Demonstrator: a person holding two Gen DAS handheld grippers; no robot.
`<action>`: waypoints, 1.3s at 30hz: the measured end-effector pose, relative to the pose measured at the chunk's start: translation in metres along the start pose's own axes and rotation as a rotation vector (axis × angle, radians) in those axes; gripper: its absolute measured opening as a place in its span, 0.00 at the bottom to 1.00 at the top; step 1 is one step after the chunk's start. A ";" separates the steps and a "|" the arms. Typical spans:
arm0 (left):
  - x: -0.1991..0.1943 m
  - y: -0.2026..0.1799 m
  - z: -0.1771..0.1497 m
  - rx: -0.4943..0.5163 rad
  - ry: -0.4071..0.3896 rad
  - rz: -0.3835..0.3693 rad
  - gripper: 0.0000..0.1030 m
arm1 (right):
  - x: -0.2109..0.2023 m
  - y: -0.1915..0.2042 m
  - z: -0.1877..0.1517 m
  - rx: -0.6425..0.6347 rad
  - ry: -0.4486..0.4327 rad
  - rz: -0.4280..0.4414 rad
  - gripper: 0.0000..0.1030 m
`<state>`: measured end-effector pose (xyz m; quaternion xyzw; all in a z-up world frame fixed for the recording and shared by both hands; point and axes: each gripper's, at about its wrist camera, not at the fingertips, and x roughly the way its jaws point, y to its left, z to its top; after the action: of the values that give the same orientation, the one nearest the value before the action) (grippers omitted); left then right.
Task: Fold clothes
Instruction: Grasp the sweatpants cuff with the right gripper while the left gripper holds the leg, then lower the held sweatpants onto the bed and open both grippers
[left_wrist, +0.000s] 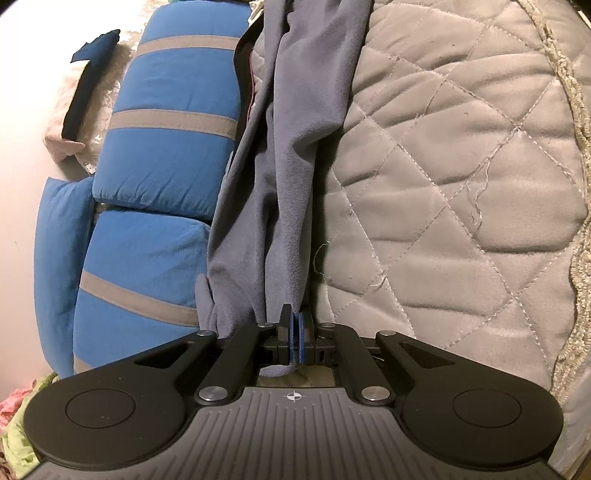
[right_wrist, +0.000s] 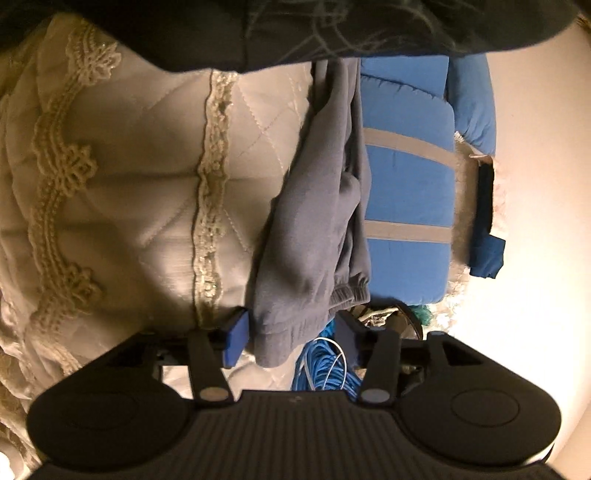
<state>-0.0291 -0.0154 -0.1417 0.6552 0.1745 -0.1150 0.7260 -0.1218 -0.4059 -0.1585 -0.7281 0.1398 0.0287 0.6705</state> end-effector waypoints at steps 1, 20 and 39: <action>0.000 -0.001 0.000 0.000 0.002 0.000 0.02 | 0.001 -0.001 -0.001 0.002 0.006 0.009 0.34; -0.021 0.001 0.000 0.013 0.005 -0.025 0.02 | 0.001 -0.048 -0.062 0.128 0.026 0.111 0.06; -0.028 0.010 -0.007 -0.051 0.013 -0.053 0.39 | 0.011 -0.093 -0.064 0.489 -0.024 0.327 0.94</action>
<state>-0.0512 -0.0095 -0.1219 0.6325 0.1993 -0.1254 0.7379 -0.0978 -0.4655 -0.0645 -0.5122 0.2501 0.1103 0.8142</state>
